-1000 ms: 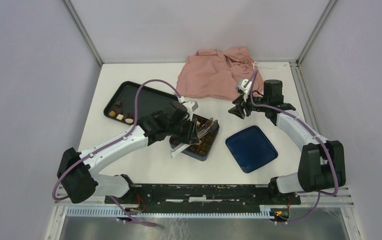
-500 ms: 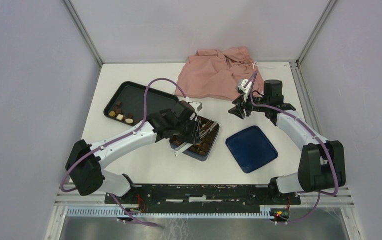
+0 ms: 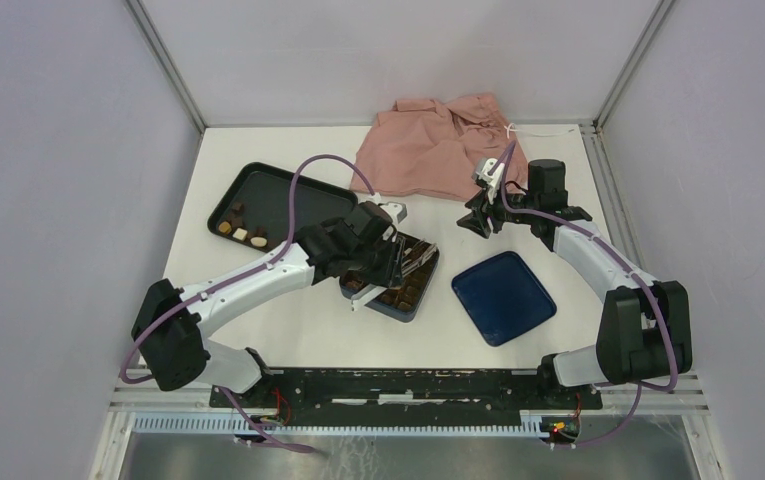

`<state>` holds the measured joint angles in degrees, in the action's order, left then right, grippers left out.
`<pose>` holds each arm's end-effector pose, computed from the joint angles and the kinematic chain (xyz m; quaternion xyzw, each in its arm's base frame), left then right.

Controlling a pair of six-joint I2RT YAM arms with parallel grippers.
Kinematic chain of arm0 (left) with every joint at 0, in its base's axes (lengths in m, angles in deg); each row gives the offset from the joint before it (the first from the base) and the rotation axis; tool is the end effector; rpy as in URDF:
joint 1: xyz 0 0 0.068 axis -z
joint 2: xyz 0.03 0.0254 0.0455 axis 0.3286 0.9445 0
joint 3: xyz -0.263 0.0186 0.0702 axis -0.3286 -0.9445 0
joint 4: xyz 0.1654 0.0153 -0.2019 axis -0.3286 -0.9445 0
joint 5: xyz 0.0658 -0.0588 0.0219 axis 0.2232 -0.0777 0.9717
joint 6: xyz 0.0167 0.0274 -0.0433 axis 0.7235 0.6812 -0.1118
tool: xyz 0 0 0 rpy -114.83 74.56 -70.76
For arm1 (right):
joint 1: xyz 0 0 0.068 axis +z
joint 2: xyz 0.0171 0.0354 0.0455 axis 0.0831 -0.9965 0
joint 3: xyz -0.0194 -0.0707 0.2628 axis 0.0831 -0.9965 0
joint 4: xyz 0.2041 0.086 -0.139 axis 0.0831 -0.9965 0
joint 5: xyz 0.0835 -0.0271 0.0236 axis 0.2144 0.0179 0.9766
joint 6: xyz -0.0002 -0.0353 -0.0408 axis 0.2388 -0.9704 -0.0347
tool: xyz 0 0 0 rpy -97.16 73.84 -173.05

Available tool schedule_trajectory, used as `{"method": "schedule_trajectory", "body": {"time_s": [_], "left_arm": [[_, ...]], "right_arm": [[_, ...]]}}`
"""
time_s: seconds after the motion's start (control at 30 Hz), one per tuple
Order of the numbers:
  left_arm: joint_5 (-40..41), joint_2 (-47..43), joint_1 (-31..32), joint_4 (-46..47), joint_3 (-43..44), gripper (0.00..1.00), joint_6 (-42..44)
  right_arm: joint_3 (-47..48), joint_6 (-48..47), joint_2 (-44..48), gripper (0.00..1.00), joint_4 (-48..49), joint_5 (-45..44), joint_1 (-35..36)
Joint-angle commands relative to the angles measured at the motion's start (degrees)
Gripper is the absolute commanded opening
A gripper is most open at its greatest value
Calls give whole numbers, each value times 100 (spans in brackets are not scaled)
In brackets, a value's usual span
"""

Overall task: Pack the chocolate
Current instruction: Place the fake chocolate in the packing box.

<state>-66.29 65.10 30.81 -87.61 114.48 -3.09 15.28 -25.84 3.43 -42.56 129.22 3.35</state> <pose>0.1879 -0.2284 0.2711 0.1826 0.9268 -0.2366 0.2274 0.2950 0.0688 0.2524 -0.4386 0.7097 0.2831 0.4731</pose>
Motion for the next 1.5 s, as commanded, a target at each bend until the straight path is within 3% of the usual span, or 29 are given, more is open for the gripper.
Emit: {"method": "schedule_trajectory", "body": {"time_s": [0.0,0.6,0.83,1.0,1.3,1.47], "left_arm": [[122,6,36,121,290,43,-15],[429,-397,23,89,335,43,-89],[965,-651,-132,-286,360,43,-107],[928,-1121,-705,-425,168,44,-103],[879,-1839,-2416,-1440,-54,44,177],[1305,-1932,-2599,-2133,-142,44,52]], "right_arm": [[12,34,-13,55,113,140,-23],[31,8,-16,56,68,200,-23],[40,-1,21,56,59,218,-24],[40,-9,57,56,58,231,-27],[40,3,66,56,50,257,-26],[40,7,49,56,51,274,-27]]}}
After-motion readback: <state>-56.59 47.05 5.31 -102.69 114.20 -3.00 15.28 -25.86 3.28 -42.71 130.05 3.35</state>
